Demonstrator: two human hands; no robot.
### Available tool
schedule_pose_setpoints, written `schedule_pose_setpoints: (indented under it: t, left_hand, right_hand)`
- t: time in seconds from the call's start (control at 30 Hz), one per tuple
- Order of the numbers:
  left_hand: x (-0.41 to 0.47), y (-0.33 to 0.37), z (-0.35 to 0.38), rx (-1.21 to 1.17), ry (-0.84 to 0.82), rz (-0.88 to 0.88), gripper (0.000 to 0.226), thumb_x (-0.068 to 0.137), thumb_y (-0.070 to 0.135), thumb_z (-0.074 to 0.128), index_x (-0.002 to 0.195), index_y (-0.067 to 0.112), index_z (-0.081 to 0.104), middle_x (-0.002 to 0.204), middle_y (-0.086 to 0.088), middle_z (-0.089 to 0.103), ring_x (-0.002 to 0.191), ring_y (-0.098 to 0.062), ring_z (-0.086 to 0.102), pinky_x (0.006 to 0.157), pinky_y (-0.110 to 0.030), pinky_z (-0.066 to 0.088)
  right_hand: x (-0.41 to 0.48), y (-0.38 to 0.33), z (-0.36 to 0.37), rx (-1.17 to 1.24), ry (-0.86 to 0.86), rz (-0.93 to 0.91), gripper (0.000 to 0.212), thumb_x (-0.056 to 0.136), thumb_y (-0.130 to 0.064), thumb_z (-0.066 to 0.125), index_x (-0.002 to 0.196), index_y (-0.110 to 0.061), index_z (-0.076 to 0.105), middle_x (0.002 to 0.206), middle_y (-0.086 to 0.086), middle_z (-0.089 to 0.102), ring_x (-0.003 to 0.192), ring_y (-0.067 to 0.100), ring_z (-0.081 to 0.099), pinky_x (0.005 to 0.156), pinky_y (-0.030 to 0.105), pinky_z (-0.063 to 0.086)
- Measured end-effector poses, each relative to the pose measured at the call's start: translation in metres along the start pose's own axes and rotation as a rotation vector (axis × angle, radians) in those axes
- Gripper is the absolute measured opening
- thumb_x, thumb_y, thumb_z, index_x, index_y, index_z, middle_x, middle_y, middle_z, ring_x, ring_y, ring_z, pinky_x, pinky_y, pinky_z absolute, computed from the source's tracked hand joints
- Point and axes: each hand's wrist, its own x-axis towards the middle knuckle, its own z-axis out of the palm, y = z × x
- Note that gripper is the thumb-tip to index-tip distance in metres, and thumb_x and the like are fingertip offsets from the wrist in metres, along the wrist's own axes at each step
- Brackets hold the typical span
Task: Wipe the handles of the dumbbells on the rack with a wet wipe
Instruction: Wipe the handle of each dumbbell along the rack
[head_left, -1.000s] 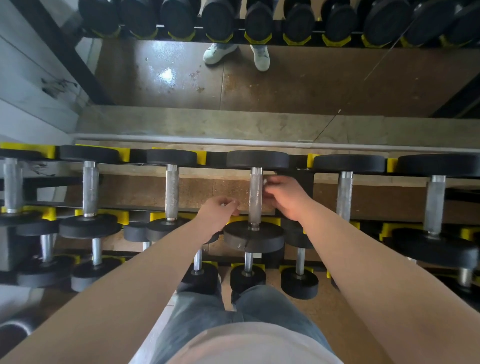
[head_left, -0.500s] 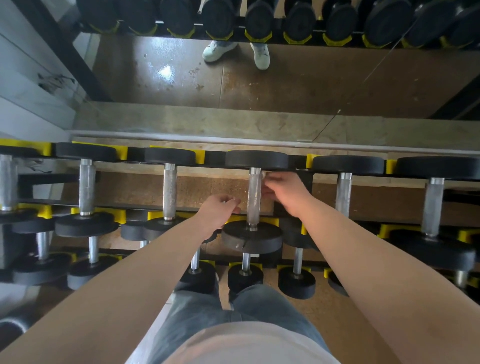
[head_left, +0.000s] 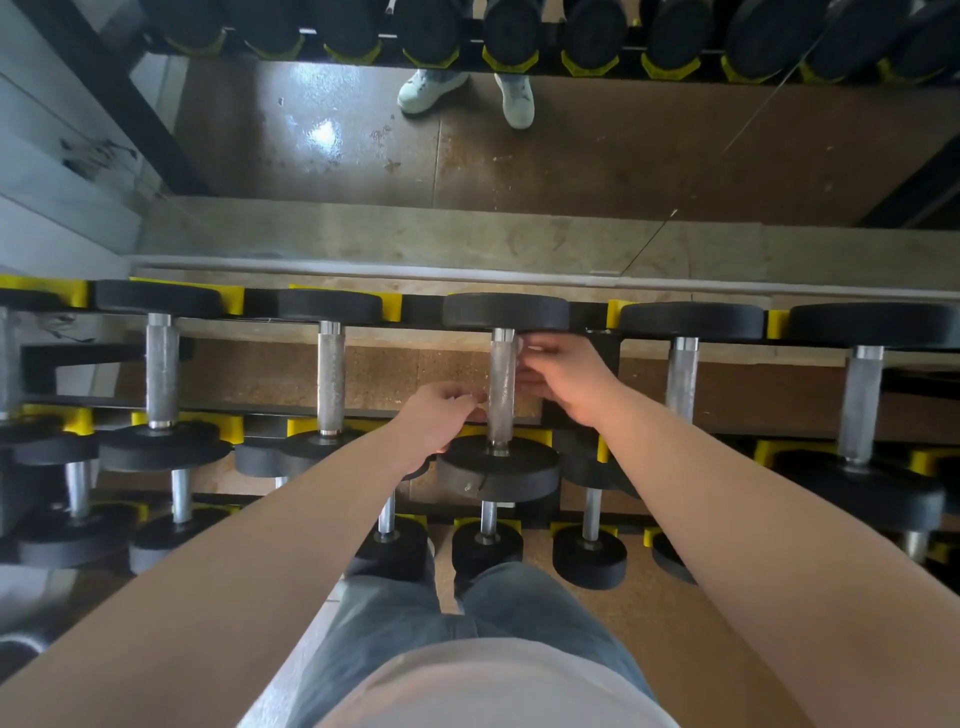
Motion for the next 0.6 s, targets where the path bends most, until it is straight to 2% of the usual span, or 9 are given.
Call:
schedule_pose_setpoints:
  t: [0.03, 0.07, 0.13, 0.2, 0.27, 0.37, 0.47, 0.53, 0.6]
  left_hand:
    - [0.0, 0.0, 0.0, -0.005, 0.001, -0.004, 0.024, 0.105, 0.026, 0.052, 0.123, 0.027, 0.068, 0.122, -0.002, 0.071, 0.113, -0.031, 0.061, 0.099, -0.042, 0.055]
    - [0.0, 0.001, 0.0, -0.014, -0.003, -0.004, 0.025, 0.106, 0.026, 0.052, 0.125, 0.026, 0.068, 0.119, -0.002, 0.072, 0.1, -0.025, 0.065, 0.088, -0.035, 0.058]
    - [0.0, 0.001, -0.001, -0.016, -0.008, -0.004, 0.025, 0.106, 0.026, 0.051, 0.124, 0.025, 0.068, 0.114, -0.002, 0.073, 0.073, -0.013, 0.056, 0.059, -0.022, 0.049]
    - [0.0, 0.0, -0.002, -0.003, -0.006, -0.011, 0.023, 0.106, 0.027, 0.052, 0.122, 0.026, 0.068, 0.112, -0.002, 0.074, 0.07, -0.01, 0.051, 0.054, -0.02, 0.041]
    - [0.002, -0.001, -0.002, 0.007, -0.022, -0.019, 0.023, 0.105, 0.027, 0.053, 0.122, 0.027, 0.069, 0.111, -0.002, 0.074, 0.073, -0.011, 0.055, 0.059, -0.022, 0.045]
    - [0.001, -0.001, -0.003, 0.032, -0.063, -0.018, 0.022, 0.105, 0.028, 0.055, 0.122, 0.027, 0.069, 0.108, -0.003, 0.072, 0.078, -0.013, 0.058, 0.066, -0.025, 0.048]
    - [0.001, 0.001, -0.004, 0.069, -0.095, -0.002, 0.022, 0.106, 0.025, 0.053, 0.12, 0.029, 0.069, 0.103, -0.003, 0.068, 0.077, -0.014, 0.054, 0.066, -0.025, 0.047]
    - [0.001, 0.0, -0.005, 0.124, -0.112, 0.014, 0.026, 0.106, 0.022, 0.052, 0.125, 0.026, 0.069, 0.091, -0.001, 0.063, 0.076, -0.014, 0.051, 0.064, -0.023, 0.044]
    - [0.001, 0.0, -0.003, 0.194, -0.136, 0.029, 0.029, 0.106, 0.018, 0.051, 0.128, 0.023, 0.068, 0.081, 0.001, 0.058, 0.071, -0.013, 0.049, 0.059, -0.022, 0.041]
  right_hand:
    - [0.001, -0.002, 0.0, -0.057, 0.003, -0.033, 0.026, 0.1, -0.001, 0.056, 0.119, -0.011, 0.07, 0.107, 0.014, 0.075, 0.097, 0.029, 0.075, 0.086, 0.037, 0.062]
    - [-0.001, -0.003, -0.001, -0.214, -0.013, -0.058, 0.024, 0.1, -0.002, 0.056, 0.116, -0.012, 0.071, 0.105, 0.012, 0.075, 0.095, 0.028, 0.075, 0.083, 0.033, 0.062]
    - [-0.01, 0.002, -0.001, -0.646, -0.127, -0.038, 0.019, 0.1, -0.006, 0.059, 0.111, -0.013, 0.072, 0.098, 0.005, 0.073, 0.086, 0.017, 0.072, 0.073, 0.023, 0.056]
    - [-0.019, 0.01, 0.001, -0.806, -0.279, 0.053, 0.013, 0.099, -0.007, 0.061, 0.099, -0.016, 0.071, 0.088, -0.003, 0.07, 0.078, 0.007, 0.067, 0.065, 0.017, 0.048]
    - [-0.019, 0.015, 0.001, -0.681, -0.316, 0.123, 0.017, 0.098, -0.004, 0.061, 0.096, -0.019, 0.069, 0.091, 0.0, 0.071, 0.083, 0.011, 0.069, 0.069, 0.018, 0.052]
    - [-0.015, 0.014, 0.0, -0.202, -0.265, 0.221, 0.022, 0.098, 0.004, 0.057, 0.112, -0.01, 0.066, 0.109, 0.014, 0.073, 0.1, 0.027, 0.074, 0.08, 0.03, 0.062]
    - [-0.006, 0.003, 0.001, 0.221, -0.145, 0.108, 0.026, 0.1, 0.005, 0.052, 0.118, -0.008, 0.065, 0.116, 0.019, 0.072, 0.102, 0.028, 0.073, 0.076, 0.031, 0.062]
    - [-0.002, -0.006, 0.001, 0.295, -0.117, 0.059, 0.027, 0.101, 0.004, 0.051, 0.118, -0.009, 0.066, 0.117, 0.018, 0.071, 0.104, 0.03, 0.072, 0.074, 0.03, 0.062]
    - [-0.002, -0.007, 0.0, 0.149, -0.148, 0.094, 0.027, 0.102, 0.003, 0.05, 0.121, -0.008, 0.065, 0.116, 0.019, 0.072, 0.105, 0.032, 0.072, 0.074, 0.03, 0.062]
